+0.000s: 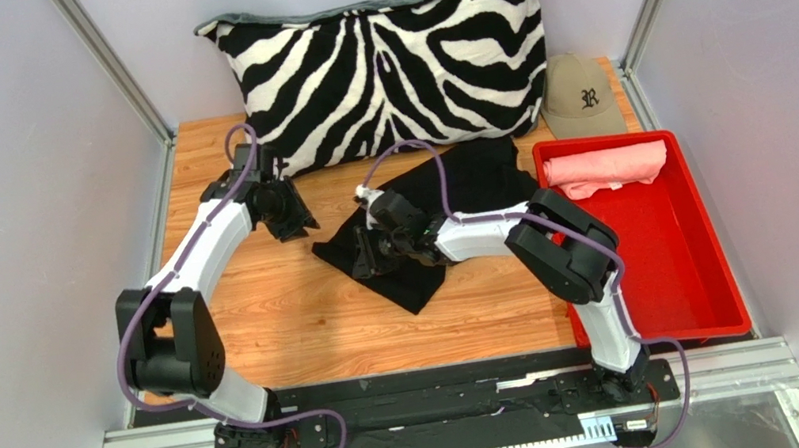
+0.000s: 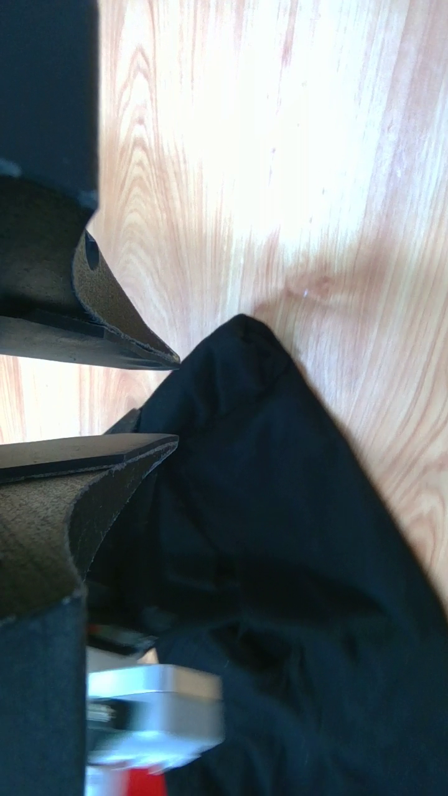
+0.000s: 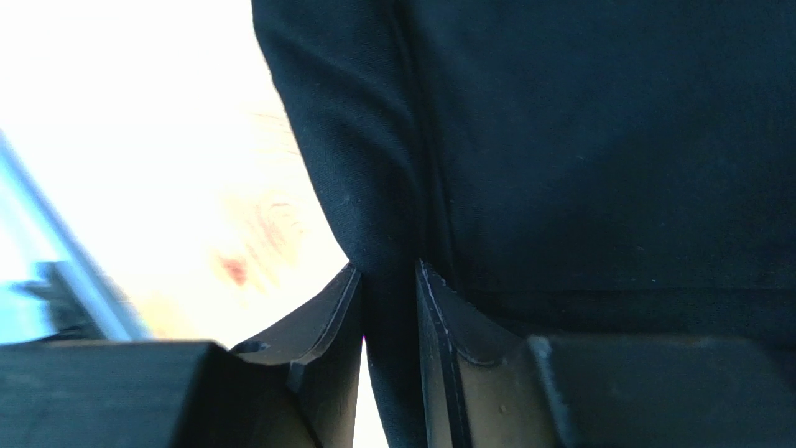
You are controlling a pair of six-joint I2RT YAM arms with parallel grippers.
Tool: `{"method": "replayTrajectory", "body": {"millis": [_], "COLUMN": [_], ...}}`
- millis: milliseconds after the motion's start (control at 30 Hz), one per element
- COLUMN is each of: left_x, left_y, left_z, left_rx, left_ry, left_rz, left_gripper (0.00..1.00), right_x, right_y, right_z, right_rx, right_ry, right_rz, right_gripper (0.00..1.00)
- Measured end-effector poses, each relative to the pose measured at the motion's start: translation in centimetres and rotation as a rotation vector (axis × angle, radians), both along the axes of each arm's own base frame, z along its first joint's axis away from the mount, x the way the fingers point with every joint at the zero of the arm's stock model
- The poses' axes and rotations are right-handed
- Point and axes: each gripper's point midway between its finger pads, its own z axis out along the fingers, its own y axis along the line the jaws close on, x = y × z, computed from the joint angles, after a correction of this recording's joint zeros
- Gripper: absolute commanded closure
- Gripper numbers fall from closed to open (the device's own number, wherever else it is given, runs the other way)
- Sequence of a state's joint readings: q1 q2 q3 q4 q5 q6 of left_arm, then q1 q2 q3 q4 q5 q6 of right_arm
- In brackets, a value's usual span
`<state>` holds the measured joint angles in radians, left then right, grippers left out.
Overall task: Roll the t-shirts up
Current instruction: Roll the T-shirt to the center of the board.
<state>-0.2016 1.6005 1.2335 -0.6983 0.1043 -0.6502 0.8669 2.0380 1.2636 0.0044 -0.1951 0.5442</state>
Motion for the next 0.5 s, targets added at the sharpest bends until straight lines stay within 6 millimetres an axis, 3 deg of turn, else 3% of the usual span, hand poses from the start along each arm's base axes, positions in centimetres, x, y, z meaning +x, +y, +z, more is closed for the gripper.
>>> {"method": "replayTrajectory", "body": {"millis": [100, 333, 500], "left_x": [-0.9, -3.8, -4.1], "left_y": [-0.4, -1.8, -2.7], "left_z": [0.4, -3.5, -4.4], "left_rx": [-0.042, -0.148, -0.212], "left_ry": [-0.027, 0.054, 0.058], "left_rz": [-0.004, 0.004, 0.015], "left_gripper": [0.6, 0.6, 0.6], "right_x": [0.2, 0.0, 0.1], "right_y": [-0.6, -2.1, -2.6], "right_z": [0.0, -0.2, -0.2], "right_rx": [0.114, 0.282, 0.351], "right_ry": [0.104, 0.281, 0.352], "right_rz": [-0.052, -0.17, -0.244], "right_gripper": [0.71, 0.71, 0.72]}}
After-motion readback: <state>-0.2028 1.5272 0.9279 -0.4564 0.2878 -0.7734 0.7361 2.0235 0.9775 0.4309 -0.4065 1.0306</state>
